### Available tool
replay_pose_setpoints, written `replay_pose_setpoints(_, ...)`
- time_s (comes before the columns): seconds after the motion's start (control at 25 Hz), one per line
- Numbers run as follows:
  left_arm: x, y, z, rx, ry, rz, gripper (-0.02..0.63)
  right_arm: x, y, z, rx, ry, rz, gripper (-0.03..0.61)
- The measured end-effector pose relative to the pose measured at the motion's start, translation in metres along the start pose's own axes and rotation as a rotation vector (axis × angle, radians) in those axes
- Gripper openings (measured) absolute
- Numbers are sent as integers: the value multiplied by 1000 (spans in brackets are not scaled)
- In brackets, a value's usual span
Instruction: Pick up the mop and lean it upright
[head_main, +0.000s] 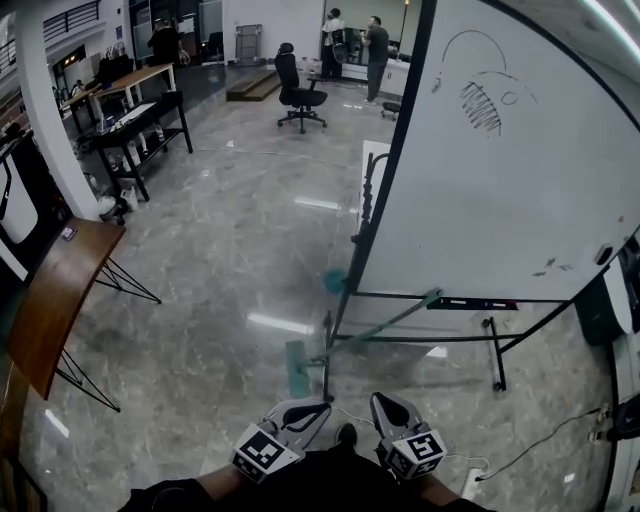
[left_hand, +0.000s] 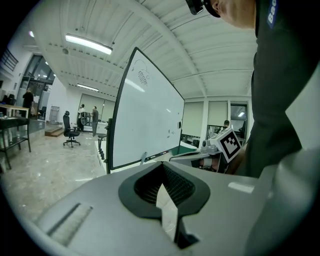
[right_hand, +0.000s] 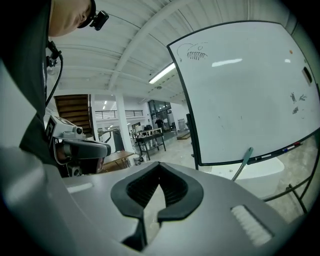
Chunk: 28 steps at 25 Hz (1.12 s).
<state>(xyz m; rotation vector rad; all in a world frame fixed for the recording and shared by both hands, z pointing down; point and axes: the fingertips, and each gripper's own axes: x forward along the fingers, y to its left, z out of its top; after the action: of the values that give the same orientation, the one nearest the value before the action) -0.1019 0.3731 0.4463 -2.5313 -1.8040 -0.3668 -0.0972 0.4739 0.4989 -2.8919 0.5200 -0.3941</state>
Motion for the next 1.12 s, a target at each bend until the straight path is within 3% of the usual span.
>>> replay_pose_setpoints(0.4,70,19,37,27,-24,114,18,24,-90,46,-22,-8,42,5)
replay_pose_setpoints(0.68,110,29,36,13,19,182,18,37,-170,25,25,22,5,6)
replay_pose_setpoints(0.84,124,37,40,12,32,236,18,48,-208,7,48,80,-34,46)
replay_pose_setpoints(1.12,137,38,41,20,74,293,18,72,-254,-16,72,133,-32,55)
